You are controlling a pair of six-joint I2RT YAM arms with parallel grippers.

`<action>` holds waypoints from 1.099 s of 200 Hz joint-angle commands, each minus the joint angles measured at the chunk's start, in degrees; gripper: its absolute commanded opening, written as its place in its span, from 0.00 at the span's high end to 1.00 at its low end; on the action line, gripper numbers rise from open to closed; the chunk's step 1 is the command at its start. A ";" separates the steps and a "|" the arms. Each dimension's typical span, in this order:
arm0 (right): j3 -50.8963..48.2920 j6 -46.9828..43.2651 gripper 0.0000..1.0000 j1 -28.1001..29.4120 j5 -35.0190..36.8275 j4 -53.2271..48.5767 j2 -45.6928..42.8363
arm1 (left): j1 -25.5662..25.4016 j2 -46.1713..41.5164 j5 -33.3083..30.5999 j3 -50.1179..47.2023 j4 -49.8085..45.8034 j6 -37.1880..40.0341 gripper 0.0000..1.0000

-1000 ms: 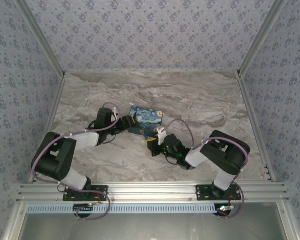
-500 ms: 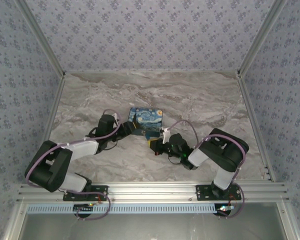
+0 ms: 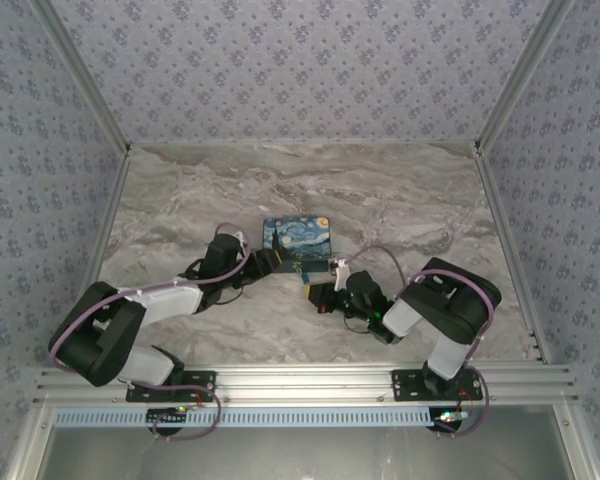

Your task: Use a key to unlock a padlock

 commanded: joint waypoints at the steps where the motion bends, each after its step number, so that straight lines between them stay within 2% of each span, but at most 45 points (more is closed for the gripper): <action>1: -2.23 1.84 0.91 -0.93 2.47 -5.73 -1.65 | -0.46 0.39 -0.57 0.41 -1.26 -0.28 0.42; 74: -4.11 5.27 0.85 -5.39 0.94 -12.20 -6.14 | -1.77 1.30 -0.97 1.27 -1.09 -0.67 0.43; 99: -5.32 5.98 0.78 -7.26 1.53 -15.10 -8.69 | -2.29 2.23 -1.00 1.72 -0.98 -0.76 0.43; 137: -6.18 1.16 0.60 -8.93 3.20 -24.93 -18.31 | -3.01 3.56 -0.97 2.20 -0.18 -1.16 0.43; 165: -6.62 -5.09 0.45 -9.70 3.42 -31.75 -29.40 | -3.60 4.36 -0.99 2.96 -0.27 -0.94 0.43; 193: -7.11 -9.71 0.28 -12.04 1.06 -38.90 -41.86 | -4.61 5.62 -1.01 3.82 0.25 -1.12 0.43; 220: -8.07 -9.68 0.15 -15.77 -3.15 -45.28 -51.21 | -6.19 7.25 -1.00 5.07 0.85 -1.45 0.43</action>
